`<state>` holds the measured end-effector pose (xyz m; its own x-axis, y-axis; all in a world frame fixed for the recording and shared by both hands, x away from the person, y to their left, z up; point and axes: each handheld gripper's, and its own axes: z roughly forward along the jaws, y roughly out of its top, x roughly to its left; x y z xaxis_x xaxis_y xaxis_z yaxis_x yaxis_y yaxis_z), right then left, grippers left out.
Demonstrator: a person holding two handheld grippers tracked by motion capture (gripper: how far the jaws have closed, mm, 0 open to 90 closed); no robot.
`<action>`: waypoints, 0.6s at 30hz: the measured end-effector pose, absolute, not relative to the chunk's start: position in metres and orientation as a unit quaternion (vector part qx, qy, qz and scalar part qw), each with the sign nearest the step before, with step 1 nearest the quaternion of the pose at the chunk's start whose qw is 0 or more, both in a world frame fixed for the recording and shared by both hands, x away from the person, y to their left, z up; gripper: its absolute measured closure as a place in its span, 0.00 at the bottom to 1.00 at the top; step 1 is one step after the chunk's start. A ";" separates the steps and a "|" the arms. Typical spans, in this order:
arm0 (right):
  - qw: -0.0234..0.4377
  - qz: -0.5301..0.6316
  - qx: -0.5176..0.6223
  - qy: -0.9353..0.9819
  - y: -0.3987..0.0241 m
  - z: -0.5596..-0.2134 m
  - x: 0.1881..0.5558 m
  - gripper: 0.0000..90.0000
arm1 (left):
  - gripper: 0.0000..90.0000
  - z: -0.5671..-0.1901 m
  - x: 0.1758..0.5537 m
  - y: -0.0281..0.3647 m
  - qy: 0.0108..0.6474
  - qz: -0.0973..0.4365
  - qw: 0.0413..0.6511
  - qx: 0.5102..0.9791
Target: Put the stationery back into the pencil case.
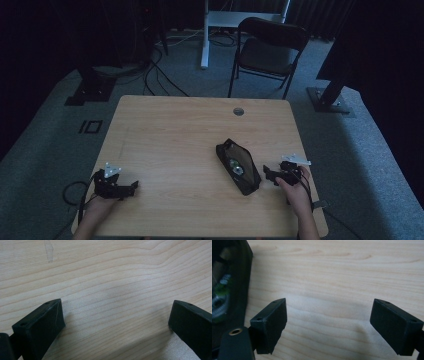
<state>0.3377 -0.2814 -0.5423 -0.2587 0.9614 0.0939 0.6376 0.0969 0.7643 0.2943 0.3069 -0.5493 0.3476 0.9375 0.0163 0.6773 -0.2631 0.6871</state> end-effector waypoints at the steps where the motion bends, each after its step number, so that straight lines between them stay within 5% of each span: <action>1: 0.224 0.360 0.568 0.706 -0.281 -0.544 0.337 0.15 | 0.00 -0.549 0.294 0.307 0.528 0.217 0.299 0.764; 18: 0.240 0.316 0.566 0.722 -0.281 -0.552 0.333 0.15 | 0.00 -0.549 0.294 0.307 0.528 0.217 0.299 0.765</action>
